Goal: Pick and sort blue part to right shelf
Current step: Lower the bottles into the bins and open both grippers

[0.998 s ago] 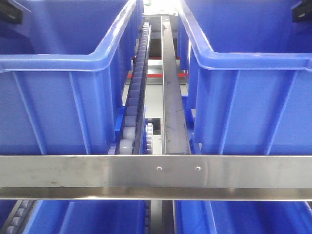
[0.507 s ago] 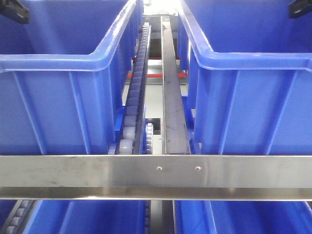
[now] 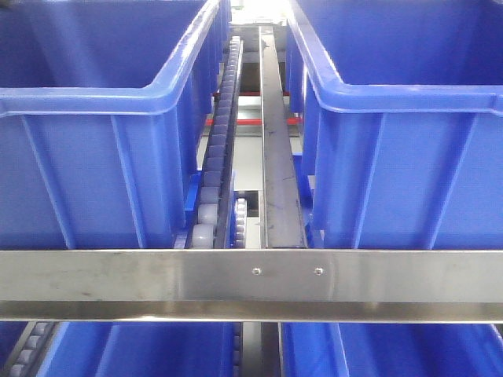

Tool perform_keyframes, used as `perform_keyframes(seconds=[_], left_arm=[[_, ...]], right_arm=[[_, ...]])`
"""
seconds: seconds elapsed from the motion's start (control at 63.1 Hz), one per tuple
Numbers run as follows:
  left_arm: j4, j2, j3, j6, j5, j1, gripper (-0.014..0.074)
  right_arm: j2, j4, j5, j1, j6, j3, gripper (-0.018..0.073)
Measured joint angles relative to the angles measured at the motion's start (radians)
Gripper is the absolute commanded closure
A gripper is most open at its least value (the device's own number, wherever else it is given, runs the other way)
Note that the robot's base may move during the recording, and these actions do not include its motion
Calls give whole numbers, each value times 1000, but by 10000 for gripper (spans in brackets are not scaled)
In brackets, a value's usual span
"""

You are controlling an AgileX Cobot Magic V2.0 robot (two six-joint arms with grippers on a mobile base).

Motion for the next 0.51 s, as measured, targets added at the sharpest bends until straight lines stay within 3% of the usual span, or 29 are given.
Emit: perform_keyframes(seconds=[0.032, 0.063, 0.222, 0.507], left_arm=[[0, -16, 0, 0, 0, 10, 491], [0, -29, 0, 0, 0, 20, 462], [-9, -85, 0, -2, 0, 62, 465], [-18, -204, 29, -2, 38, 117, 471]], right_arm=[[-12, 0, 0, 0, 0, 0, 456], [-27, 0, 0, 0, 0, 0, 515], [-83, 25, 2, 0, 0, 0, 502], [-202, 166, 38, 0, 0, 21, 502]])
